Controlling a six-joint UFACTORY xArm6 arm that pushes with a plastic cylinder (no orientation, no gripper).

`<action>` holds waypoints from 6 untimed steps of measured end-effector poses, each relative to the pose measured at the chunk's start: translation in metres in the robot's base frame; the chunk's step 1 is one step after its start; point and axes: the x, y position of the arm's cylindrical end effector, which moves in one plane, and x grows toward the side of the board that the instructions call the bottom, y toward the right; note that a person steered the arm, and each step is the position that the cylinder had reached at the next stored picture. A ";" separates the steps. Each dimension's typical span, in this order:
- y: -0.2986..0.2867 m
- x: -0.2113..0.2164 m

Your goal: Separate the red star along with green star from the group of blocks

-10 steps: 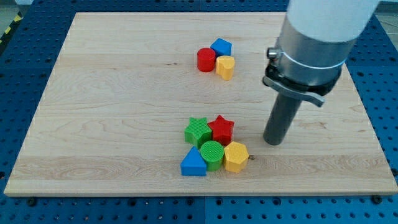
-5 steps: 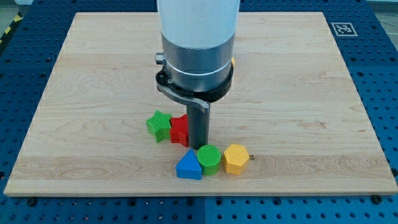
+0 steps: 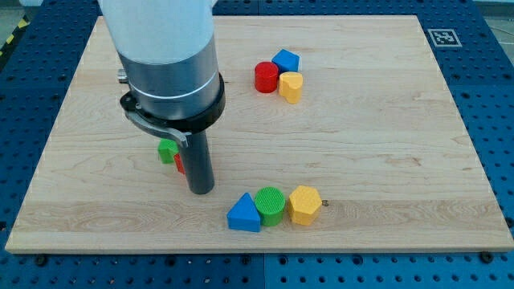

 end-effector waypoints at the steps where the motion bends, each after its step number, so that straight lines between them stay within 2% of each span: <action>1: -0.001 0.000; 2: -0.025 0.000; 6: -0.042 0.000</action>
